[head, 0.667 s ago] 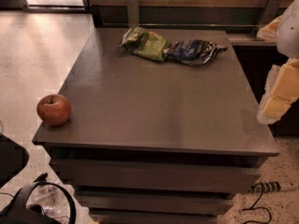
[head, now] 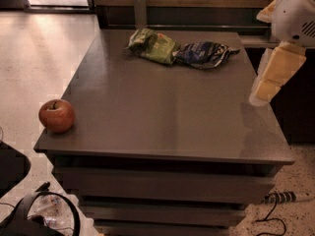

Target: Move green jalapeno chip bag near apple

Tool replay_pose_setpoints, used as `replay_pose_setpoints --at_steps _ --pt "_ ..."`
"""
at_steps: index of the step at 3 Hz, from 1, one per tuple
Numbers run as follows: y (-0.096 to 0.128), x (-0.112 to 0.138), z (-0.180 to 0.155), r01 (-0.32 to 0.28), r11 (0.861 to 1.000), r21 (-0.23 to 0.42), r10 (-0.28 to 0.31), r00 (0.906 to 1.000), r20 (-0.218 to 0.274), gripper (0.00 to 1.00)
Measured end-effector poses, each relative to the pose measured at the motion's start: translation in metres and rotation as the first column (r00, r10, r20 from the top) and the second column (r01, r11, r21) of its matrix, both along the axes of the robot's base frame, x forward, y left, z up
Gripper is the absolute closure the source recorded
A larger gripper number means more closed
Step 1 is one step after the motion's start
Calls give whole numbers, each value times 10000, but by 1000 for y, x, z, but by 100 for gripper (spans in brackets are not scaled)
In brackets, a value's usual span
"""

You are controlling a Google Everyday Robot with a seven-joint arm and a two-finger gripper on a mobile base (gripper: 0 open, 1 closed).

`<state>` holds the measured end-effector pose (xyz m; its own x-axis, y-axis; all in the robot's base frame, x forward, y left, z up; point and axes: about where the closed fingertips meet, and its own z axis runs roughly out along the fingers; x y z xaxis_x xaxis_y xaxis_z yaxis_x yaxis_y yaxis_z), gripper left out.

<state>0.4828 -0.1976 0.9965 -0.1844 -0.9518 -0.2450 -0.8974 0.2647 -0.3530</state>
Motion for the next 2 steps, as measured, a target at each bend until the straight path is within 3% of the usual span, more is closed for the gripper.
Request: replay_pose_setpoints --at_steps 1,2 --pt "30 58 10 -139 9989 438 93 9948 1016 0" --pt "61 116 12 -282 9941 1051 100 9855 1695 0"
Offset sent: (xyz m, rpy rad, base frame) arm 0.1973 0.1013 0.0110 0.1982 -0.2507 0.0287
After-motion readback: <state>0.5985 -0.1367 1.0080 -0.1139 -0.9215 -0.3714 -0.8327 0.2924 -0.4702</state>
